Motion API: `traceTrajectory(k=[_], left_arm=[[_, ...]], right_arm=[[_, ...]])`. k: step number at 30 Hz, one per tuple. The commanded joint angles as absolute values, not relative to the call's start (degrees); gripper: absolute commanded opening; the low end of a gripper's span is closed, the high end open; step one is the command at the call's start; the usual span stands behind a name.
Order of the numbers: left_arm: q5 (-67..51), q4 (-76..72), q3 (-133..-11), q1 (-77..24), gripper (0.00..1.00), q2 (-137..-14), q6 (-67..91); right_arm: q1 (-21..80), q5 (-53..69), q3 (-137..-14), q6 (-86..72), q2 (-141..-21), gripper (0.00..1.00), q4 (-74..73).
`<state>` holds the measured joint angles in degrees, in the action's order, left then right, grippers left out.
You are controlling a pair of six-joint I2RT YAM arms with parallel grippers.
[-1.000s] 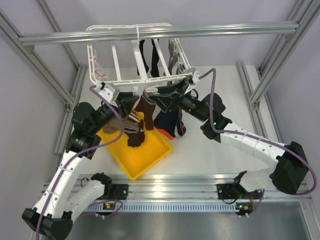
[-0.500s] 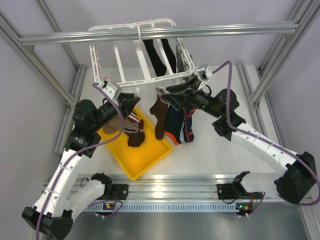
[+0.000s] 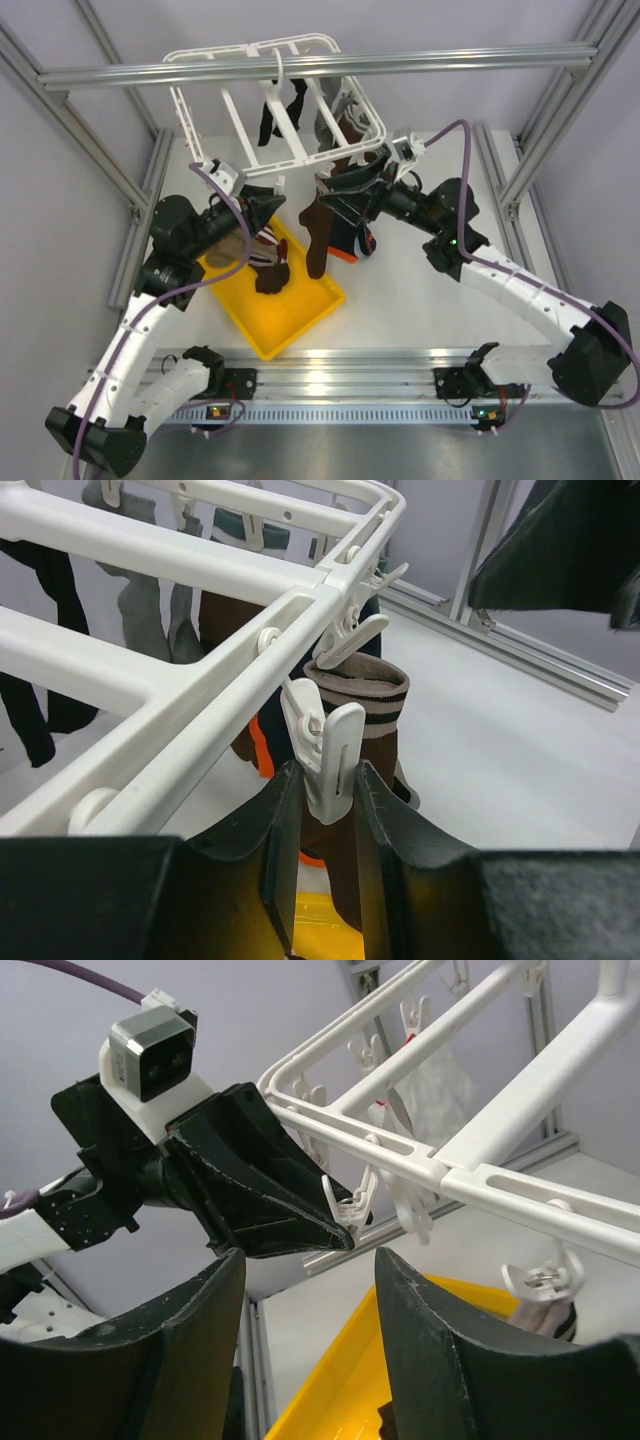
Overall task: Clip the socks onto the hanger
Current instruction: Open the clamp at the hanger.
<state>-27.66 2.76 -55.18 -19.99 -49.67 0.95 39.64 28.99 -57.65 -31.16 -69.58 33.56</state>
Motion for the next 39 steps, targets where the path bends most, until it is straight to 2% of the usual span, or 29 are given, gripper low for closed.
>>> traceTrajectory(k=[1, 9, 25, 33, 39], left_arm=[[-36.20, 5.27, -55.72, -20.83, 0.00, -49.57, 2.64], [-38.67, 6.77, -57.39, -20.83, 0.00, -51.41, 3.08], [-41.57, 6.33, -57.04, -20.83, 0.00, -52.03, 3.43], [-41.75, 6.94, -56.60, -20.83, 0.00, -51.86, 2.99], [-41.40, 7.29, -56.16, -20.83, 0.00, -51.86, 2.64]], right_arm=[[41.92, 30.50, -60.73, -32.78, -73.64, 0.54, 39.71], [45.61, 29.27, -65.03, -33.92, -80.16, 0.68, 44.73], [47.63, 19.95, -67.50, -35.42, -86.04, 0.68, 45.17], [47.99, 17.58, -68.82, -36.83, -87.10, 0.57, 46.32], [47.90, 16.26, -69.26, -38.50, -86.75, 0.37, 46.05]])
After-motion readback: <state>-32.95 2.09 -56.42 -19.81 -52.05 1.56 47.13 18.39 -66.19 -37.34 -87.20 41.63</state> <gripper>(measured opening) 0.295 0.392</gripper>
